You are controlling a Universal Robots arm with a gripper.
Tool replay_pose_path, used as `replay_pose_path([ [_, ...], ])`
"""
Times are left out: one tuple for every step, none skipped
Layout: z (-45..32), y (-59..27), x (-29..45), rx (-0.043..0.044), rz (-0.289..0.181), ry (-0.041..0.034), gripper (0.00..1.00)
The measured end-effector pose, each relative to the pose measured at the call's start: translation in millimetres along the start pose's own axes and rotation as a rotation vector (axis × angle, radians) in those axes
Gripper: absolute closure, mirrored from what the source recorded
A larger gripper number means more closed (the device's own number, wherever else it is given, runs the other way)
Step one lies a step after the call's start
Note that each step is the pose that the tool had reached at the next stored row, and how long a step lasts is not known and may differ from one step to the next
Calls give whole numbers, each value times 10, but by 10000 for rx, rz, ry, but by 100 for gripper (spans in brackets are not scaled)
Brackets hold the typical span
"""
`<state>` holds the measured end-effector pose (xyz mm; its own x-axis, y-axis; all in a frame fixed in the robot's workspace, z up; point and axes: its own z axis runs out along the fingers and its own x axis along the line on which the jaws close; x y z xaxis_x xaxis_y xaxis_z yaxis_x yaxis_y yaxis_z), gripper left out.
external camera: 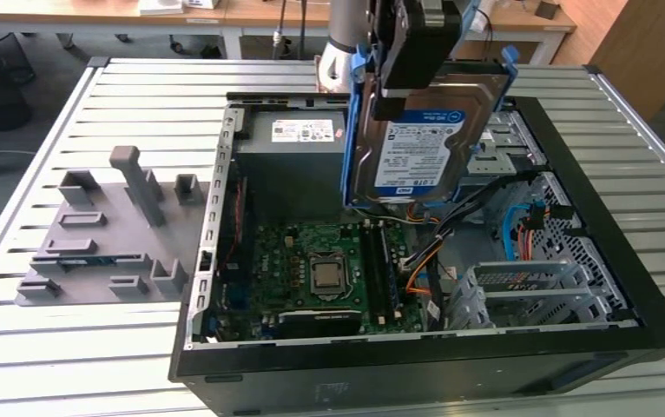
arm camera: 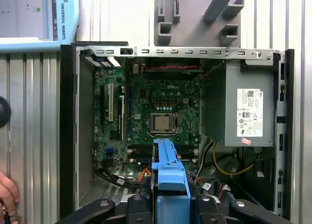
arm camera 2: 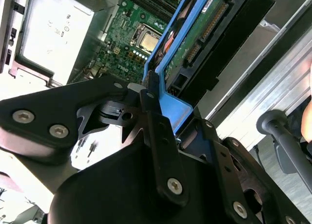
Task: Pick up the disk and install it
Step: 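Insert the disk into the insertion slot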
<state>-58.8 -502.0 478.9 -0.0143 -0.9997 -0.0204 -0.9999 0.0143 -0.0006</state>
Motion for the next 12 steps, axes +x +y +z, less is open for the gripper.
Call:
replay_pose_path([
  [2, -8, 0, 1, 26, -1, 64],
  [3, -13, 0, 1, 68, 1, 64],
  [5, -18, 0, 1, 87, 1, 64],
  [7, -21, 3, 1, 97, 3, 64],
  [9, -22, 9, 0, 104, 5, 64],
  [14, -22, 19, 1, 107, 4, 64],
  [19, -22, 35, 1, 109, 3, 64],
  [24, -22, 56, 1, 109, 2, 64],
  [26, -23, 78, 2, 110, 3, 64],
  [29, -23, 98, 2, 109, 1, 64],
  [30, -24, 116, 1, 109, 3, 64],
  [32, -24, 134, 2, 110, 5, 64],
])
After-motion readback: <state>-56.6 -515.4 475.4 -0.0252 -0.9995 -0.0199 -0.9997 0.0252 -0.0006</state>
